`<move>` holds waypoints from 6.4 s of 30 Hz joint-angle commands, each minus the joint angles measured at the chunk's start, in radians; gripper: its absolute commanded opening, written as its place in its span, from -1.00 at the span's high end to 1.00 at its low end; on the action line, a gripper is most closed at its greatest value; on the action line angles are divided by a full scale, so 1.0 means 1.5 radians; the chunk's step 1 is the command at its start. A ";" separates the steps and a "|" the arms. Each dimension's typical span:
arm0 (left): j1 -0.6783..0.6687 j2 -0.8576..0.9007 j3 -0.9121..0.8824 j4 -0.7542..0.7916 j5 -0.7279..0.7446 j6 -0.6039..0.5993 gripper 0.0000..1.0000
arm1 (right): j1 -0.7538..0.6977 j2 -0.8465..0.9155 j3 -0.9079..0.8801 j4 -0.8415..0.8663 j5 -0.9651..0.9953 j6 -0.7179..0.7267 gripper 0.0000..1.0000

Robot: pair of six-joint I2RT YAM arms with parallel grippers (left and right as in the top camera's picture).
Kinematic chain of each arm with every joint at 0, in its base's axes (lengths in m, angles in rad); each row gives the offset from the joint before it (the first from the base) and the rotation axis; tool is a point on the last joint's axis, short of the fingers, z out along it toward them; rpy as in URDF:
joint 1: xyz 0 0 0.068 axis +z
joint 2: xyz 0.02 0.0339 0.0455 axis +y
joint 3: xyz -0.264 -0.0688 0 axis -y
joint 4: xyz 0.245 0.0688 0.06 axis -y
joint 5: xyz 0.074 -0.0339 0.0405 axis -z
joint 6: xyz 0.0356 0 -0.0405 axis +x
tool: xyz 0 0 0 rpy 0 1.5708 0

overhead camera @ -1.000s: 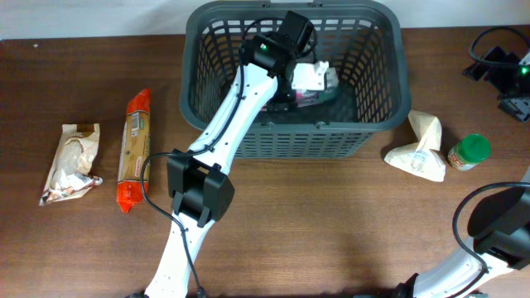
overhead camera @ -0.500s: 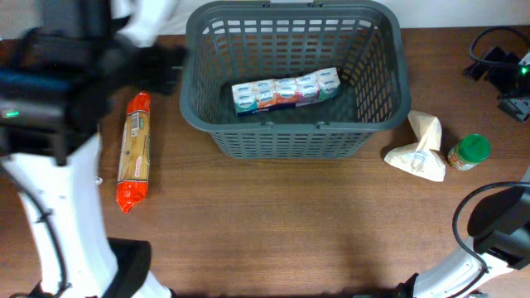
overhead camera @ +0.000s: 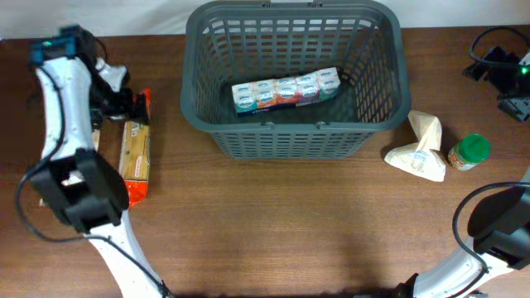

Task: Pack container
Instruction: 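Grasp the red-capped pasta package with the left gripper, then lift the pasta package and place it into the basket, then move the left gripper to the brown paper snack bag and grasp it, then lift the snack bag and drop it into the basket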

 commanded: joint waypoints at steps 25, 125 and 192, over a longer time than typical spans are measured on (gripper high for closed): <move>0.000 0.171 0.105 -0.102 -0.014 -0.042 0.96 | 0.000 -0.009 0.006 0.000 0.003 0.001 -0.97; 0.257 0.182 -0.049 0.052 -0.136 -0.003 0.87 | 0.000 -0.009 0.006 0.000 0.003 0.001 -0.97; -0.239 -0.169 0.482 0.039 -0.083 -0.057 -0.99 | 0.000 -0.009 0.006 0.000 0.003 0.001 -0.97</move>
